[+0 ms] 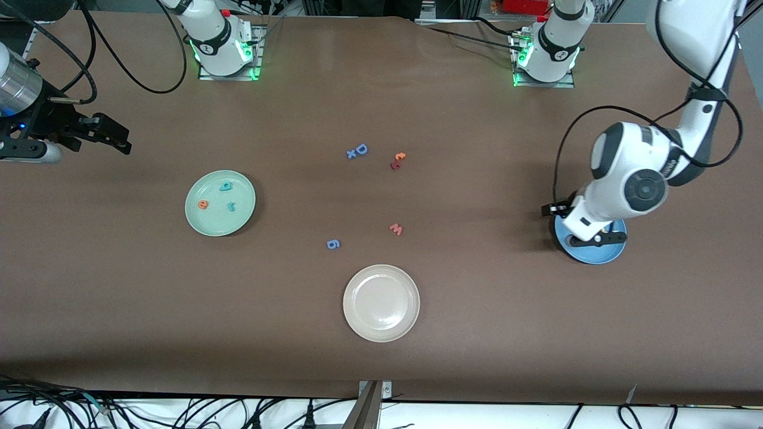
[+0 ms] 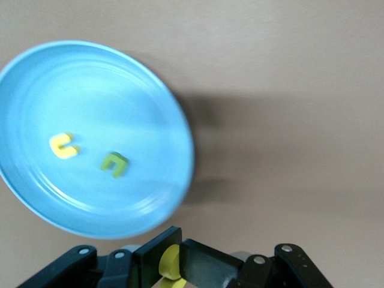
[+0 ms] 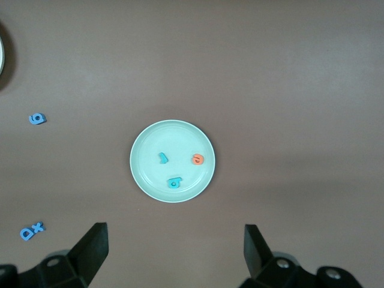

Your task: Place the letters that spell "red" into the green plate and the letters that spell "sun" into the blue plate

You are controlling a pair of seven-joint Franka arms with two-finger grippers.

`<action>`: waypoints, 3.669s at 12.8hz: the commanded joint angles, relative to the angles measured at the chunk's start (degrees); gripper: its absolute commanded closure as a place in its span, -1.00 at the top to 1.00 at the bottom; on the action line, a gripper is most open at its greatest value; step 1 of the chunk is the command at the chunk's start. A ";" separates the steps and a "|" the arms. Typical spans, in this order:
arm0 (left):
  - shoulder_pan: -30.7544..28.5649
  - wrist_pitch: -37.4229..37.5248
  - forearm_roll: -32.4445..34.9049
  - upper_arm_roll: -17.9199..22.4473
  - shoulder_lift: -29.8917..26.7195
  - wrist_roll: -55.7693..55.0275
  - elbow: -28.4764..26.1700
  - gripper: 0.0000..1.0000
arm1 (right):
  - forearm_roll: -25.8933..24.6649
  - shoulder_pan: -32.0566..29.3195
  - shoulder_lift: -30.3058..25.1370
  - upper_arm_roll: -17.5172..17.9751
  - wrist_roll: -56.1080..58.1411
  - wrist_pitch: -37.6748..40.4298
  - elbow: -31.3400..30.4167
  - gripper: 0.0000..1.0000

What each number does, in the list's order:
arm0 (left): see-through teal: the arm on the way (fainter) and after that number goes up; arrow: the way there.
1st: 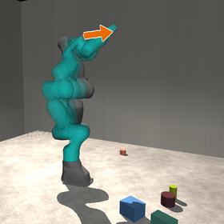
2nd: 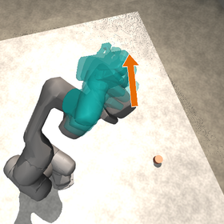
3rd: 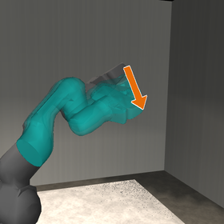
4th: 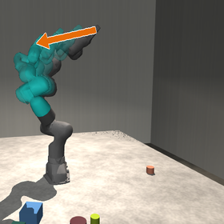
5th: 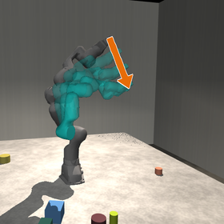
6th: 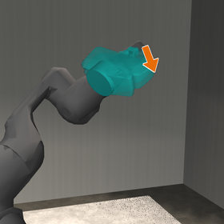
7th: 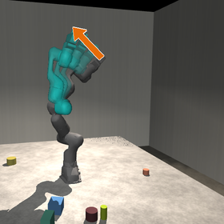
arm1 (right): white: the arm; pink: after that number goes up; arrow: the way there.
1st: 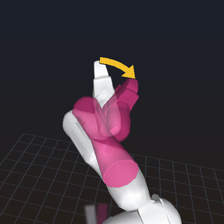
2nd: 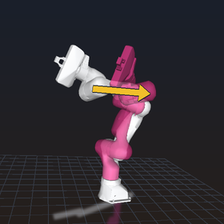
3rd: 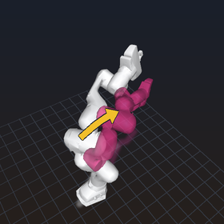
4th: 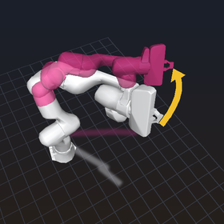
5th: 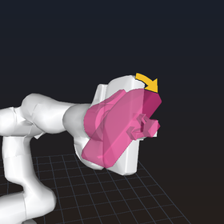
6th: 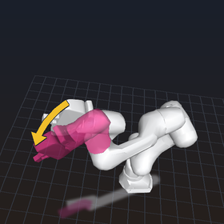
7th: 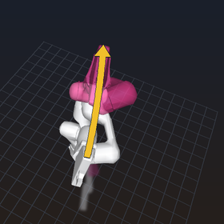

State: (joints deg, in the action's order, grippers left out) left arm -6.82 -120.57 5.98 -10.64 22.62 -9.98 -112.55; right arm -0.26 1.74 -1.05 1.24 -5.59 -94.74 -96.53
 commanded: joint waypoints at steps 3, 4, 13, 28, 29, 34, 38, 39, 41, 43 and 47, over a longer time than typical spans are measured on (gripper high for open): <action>-1.80 -4.30 3.06 0.00 4.62 6.03 0.14 -0.55 | -0.36 0.28 0.43 -0.53 1.46 -0.01 0.73 1.00; -1.80 -5.10 3.07 0.61 5.41 6.03 0.23 -0.04 | -0.36 0.28 0.43 -0.53 1.46 -0.10 0.73 1.00; -1.45 2.16 2.20 0.18 2.36 5.77 4.43 0.61 | -0.36 0.11 0.52 -0.53 1.54 -0.10 0.73 1.00; 1.19 16.87 -2.20 -3.69 -21.03 5.59 14.47 1.00 | -0.36 -0.24 0.43 -0.10 1.54 -0.01 0.73 1.00; 1.19 16.95 -2.64 -2.56 -21.39 5.76 14.55 1.00 | -0.36 -0.25 0.43 -0.09 1.54 -0.01 0.73 1.00; 3.29 16.95 -8.79 4.73 -22.18 19.06 14.38 1.00 | -0.45 -0.07 0.34 -0.01 1.46 -0.01 0.90 1.00; 10.85 17.30 -10.03 15.55 -22.09 26.24 14.47 1.00 | -0.54 0.02 0.43 -0.09 1.54 -0.01 0.99 1.00; 11.12 17.30 -9.76 15.47 -22.09 26.16 14.55 1.00 | -0.54 0.02 0.43 -0.09 1.54 -0.01 0.99 1.00; 11.03 17.30 -9.59 15.30 -22.09 26.16 14.73 1.00 | -0.54 0.02 0.43 -0.18 1.72 -0.01 0.99 1.00; 11.03 17.30 -9.59 14.86 -22.01 26.24 14.91 1.00 | -0.45 -0.07 0.43 -0.18 2.16 -0.01 0.99 1.00; 11.21 17.91 -9.15 14.50 -21.65 26.07 16.05 1.00 | -0.45 0.02 0.43 -0.09 2.16 -0.01 0.99 1.00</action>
State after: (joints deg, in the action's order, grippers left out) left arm 4.01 -103.40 -2.76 3.65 1.30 14.95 -97.22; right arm -0.26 1.71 -0.87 1.04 -4.19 -94.96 -96.46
